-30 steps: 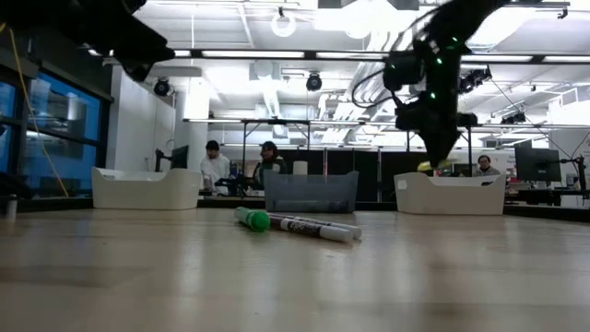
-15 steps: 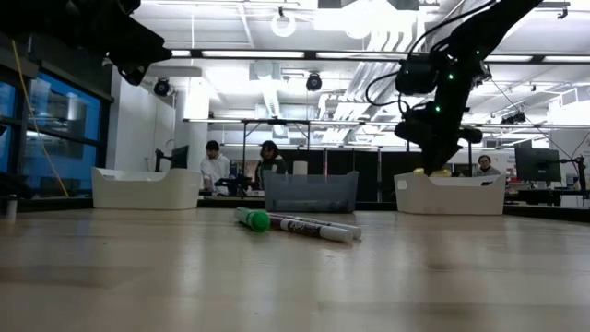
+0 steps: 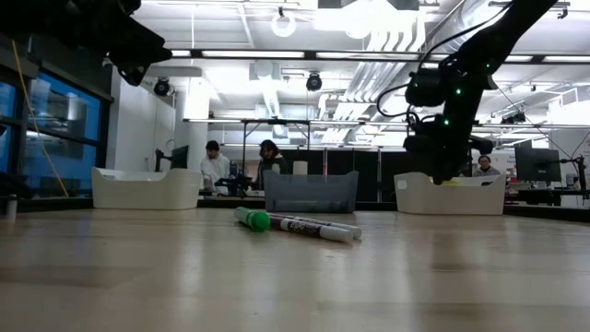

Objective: Pick & Place Markers
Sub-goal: Put the yellow pen into the right white bin, then put the green marker pen into the black bin

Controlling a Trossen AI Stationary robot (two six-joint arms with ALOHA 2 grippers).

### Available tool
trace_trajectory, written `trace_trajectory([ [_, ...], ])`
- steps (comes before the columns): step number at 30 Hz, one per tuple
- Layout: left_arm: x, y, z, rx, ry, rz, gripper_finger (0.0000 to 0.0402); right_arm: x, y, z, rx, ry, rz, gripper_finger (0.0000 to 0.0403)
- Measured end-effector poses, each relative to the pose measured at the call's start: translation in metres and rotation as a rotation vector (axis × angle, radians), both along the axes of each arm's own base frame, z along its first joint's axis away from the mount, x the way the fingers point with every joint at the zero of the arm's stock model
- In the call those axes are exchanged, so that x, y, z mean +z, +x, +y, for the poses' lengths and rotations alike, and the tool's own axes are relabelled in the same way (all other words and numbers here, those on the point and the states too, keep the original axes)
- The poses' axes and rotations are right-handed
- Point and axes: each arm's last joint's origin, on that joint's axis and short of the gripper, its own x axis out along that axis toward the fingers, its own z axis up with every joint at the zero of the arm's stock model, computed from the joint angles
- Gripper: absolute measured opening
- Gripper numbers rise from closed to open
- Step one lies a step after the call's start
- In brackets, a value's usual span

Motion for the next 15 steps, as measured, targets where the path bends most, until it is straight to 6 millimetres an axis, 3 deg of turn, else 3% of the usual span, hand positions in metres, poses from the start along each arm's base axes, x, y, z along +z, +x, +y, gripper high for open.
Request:
trace_trajectory([
  [15,0.0000,0.0000,-0.0001,0.002,-0.015,0.001,0.0113,0.0017,0.0058,-0.0028,0.084,-0.020,-0.067,0.0137],
])
